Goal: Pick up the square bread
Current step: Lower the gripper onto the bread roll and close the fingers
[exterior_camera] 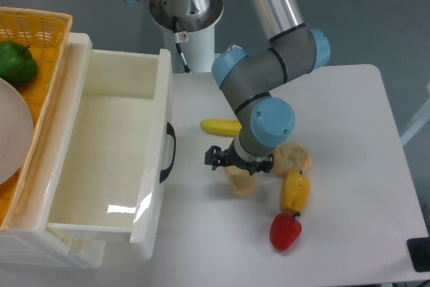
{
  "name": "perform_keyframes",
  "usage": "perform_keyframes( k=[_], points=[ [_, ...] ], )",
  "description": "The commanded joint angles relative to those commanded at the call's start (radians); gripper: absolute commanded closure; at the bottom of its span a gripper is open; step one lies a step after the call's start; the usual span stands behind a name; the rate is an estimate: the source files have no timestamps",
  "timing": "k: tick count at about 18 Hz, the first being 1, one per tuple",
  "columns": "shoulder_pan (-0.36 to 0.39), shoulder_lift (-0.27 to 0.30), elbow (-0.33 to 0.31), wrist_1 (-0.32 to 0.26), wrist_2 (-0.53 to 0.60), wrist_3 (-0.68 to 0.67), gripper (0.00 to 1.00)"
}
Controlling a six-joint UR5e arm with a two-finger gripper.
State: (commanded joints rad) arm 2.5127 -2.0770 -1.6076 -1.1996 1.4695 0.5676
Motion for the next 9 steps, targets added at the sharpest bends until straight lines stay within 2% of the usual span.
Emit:
perform_keyframes(
  k=[9],
  points=[
    [0.005, -0.02, 0.003, 0.009, 0.002, -0.002, 0.0]
  ],
)
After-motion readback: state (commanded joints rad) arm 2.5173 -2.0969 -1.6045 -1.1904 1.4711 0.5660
